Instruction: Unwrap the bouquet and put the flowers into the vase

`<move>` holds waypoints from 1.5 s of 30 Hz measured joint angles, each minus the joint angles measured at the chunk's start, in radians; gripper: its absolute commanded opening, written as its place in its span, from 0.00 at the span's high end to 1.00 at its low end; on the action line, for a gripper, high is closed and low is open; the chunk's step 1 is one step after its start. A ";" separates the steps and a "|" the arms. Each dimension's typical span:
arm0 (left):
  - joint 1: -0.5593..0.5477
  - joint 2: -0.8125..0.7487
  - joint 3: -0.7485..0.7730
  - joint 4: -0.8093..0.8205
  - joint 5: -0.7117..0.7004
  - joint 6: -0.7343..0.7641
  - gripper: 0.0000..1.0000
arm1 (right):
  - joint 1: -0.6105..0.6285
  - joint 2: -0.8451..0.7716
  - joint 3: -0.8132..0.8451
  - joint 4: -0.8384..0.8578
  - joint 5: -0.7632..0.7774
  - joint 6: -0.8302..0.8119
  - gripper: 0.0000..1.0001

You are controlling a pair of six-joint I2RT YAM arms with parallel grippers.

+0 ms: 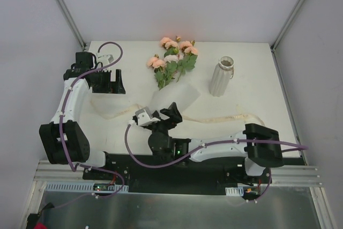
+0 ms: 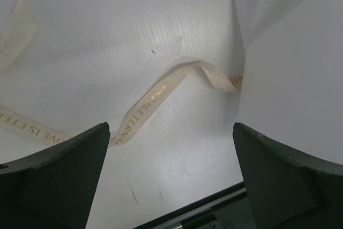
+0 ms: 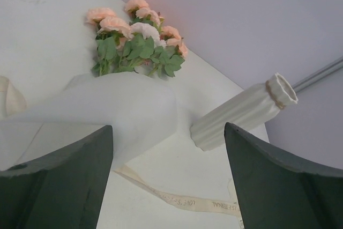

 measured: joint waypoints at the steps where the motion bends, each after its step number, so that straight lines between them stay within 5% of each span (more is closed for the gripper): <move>1: 0.000 0.000 0.000 0.000 0.000 0.000 0.01 | -0.004 -0.022 0.000 0.001 0.010 -0.005 0.13; 12: 0.000 0.000 0.028 -0.006 0.023 0.000 0.01 | 0.027 -0.325 -0.061 0.017 0.063 0.051 0.01; 20: -0.010 0.011 0.028 -0.011 0.053 0.002 0.01 | 0.172 -0.311 -0.101 -0.034 0.066 0.089 0.00; 31: -0.243 0.077 0.116 -0.062 0.076 0.028 0.01 | 0.175 -0.411 -0.154 -0.052 0.067 0.104 0.04; 39: -0.249 0.117 0.270 -0.106 0.078 0.036 0.01 | -0.021 -0.554 -0.131 -0.051 0.068 0.016 0.01; 42: -0.282 0.117 0.257 -0.123 0.082 0.060 0.01 | -0.128 -0.565 -0.093 -0.063 0.069 0.004 0.10; 43: -0.298 0.117 0.243 -0.125 0.089 0.068 0.01 | -0.154 -0.565 -0.081 -0.100 0.068 0.032 0.15; 45: -0.333 0.116 0.202 -0.130 0.104 0.085 0.01 | -0.245 -0.561 0.020 -0.441 -0.011 0.295 0.15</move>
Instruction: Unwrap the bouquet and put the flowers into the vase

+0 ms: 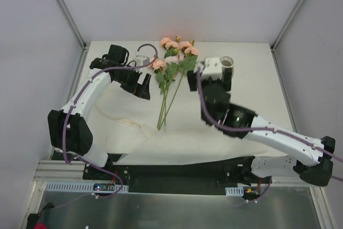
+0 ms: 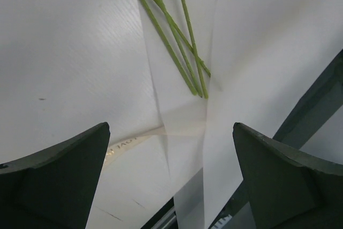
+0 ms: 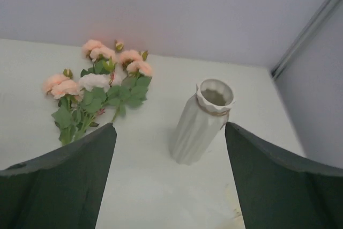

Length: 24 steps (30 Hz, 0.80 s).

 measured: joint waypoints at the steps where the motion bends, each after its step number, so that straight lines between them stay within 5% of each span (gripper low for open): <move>1: -0.017 0.002 -0.022 -0.006 0.000 0.008 0.01 | -0.101 0.008 0.075 -0.185 -0.163 0.154 0.13; 4: -0.052 0.010 -0.060 -0.027 -0.001 0.024 0.02 | -0.486 0.058 0.197 -0.478 -0.560 0.470 0.10; 6: -0.058 0.022 -0.062 -0.023 -0.004 0.024 0.02 | -0.607 0.129 0.219 -0.618 -0.727 0.578 0.11; 14: 0.021 0.085 -0.042 0.018 -0.032 0.017 0.05 | -0.584 0.621 0.420 -0.877 -1.089 0.713 0.19; 24: 0.033 0.062 -0.205 0.064 -0.106 0.059 0.08 | -0.591 0.858 0.554 -0.890 -1.137 0.836 0.31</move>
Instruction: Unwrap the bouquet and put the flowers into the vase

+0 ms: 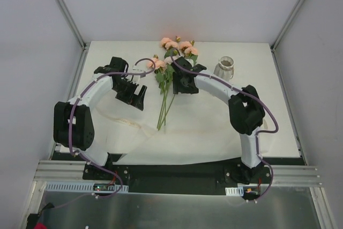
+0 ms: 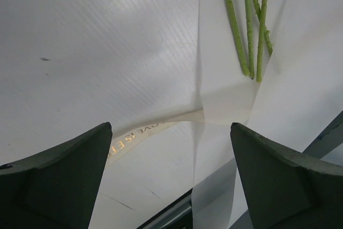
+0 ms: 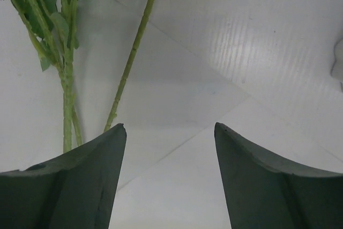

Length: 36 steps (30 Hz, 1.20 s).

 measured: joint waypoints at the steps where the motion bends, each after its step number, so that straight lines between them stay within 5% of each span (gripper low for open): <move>1: 0.001 -0.002 -0.010 0.000 -0.004 0.005 0.07 | -0.001 0.013 0.007 0.006 0.000 0.010 0.31; 19: 0.066 -0.060 -0.078 0.025 -0.028 0.059 0.07 | -0.047 0.223 0.124 0.125 -0.047 0.149 0.43; 36: 0.074 -0.096 -0.099 0.027 -0.043 0.093 0.06 | -0.042 0.100 -0.002 0.170 -0.023 0.193 0.41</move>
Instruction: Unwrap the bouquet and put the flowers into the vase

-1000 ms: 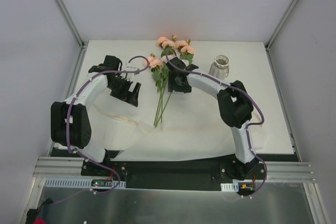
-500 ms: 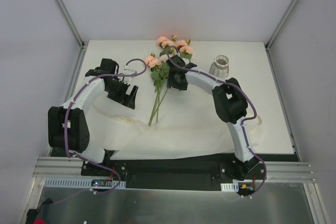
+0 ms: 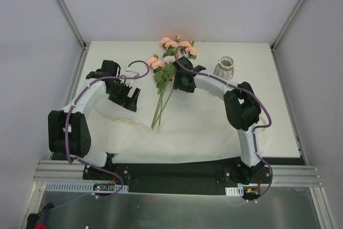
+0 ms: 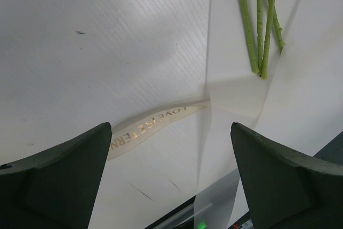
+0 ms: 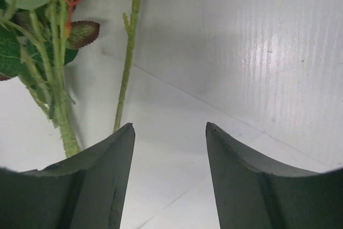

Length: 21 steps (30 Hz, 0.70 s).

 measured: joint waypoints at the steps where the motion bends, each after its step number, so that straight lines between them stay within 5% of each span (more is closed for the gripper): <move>1: 0.002 0.000 0.000 0.000 -0.001 0.001 0.06 | 0.000 -0.003 0.000 0.003 0.001 0.000 0.41; 21: 0.006 0.000 0.001 -0.001 -0.027 0.013 0.07 | 0.004 0.127 0.116 0.027 -0.006 0.039 0.50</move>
